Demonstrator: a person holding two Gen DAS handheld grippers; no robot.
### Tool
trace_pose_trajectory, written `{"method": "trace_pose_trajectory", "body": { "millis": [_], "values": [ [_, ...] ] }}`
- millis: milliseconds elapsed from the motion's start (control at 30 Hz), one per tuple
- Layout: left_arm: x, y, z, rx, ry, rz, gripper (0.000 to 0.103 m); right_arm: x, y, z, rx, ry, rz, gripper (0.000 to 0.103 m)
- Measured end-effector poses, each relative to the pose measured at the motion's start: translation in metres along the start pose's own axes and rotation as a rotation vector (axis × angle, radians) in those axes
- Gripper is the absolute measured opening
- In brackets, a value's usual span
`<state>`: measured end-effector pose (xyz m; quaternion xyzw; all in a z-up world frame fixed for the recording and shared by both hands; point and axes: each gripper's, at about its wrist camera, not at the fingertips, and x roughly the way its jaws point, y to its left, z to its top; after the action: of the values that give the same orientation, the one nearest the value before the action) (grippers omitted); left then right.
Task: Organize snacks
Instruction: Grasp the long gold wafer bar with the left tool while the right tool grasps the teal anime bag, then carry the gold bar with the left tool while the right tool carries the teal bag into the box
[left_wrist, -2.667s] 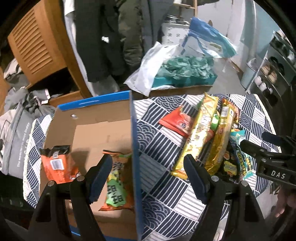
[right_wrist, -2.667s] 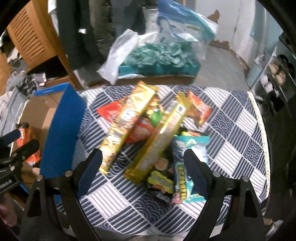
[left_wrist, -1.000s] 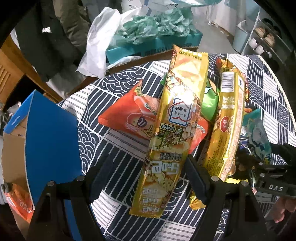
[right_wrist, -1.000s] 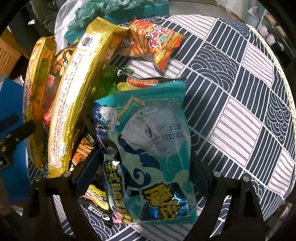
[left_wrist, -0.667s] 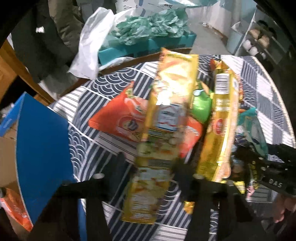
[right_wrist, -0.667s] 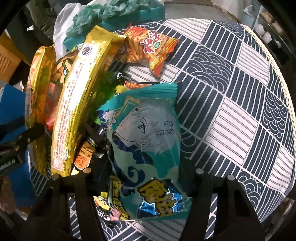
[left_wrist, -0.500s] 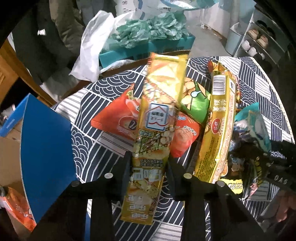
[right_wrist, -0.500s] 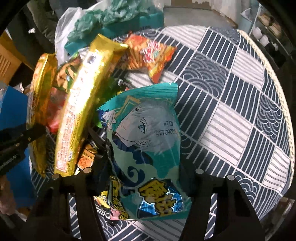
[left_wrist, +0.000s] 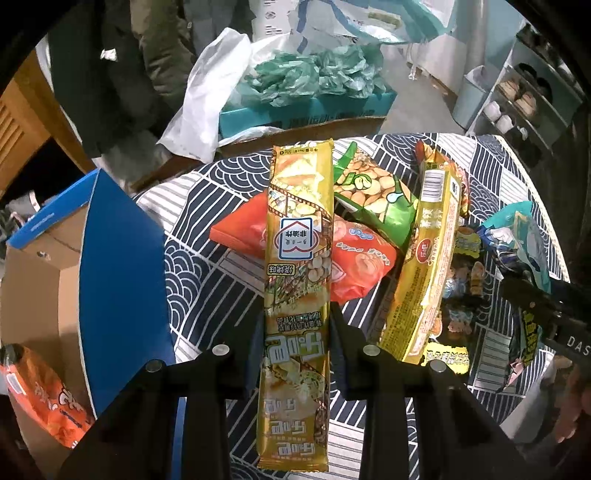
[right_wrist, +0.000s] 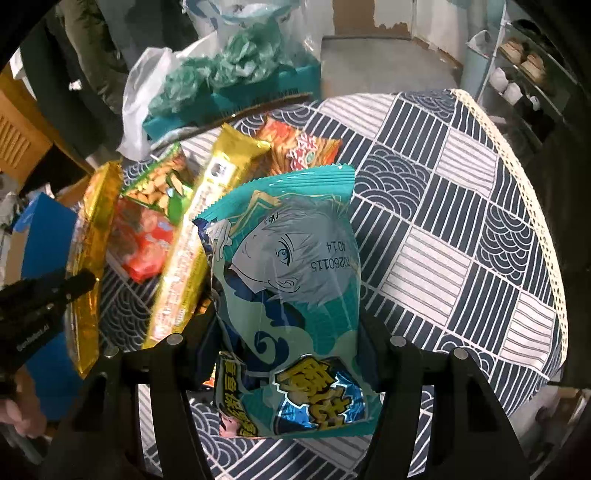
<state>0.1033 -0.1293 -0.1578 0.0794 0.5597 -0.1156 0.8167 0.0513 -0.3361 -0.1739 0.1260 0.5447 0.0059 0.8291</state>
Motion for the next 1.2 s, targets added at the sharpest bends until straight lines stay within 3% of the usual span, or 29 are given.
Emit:
{"method": "trace_pose_trajectory", "body": {
  "millis": [600, 1200],
  "values": [
    [-0.07, 0.017, -0.022, -0.043, -0.074, -0.024, 0.032, -0.046, 0.035, 0.003, -0.044, -0.072, 0.032, 0.062],
    [-0.139, 0.073, -0.051, -0.138, -0.171, -0.04, 0.032, -0.083, 0.105, 0.003, -0.163, -0.13, 0.102, 0.062]
  ]
}}
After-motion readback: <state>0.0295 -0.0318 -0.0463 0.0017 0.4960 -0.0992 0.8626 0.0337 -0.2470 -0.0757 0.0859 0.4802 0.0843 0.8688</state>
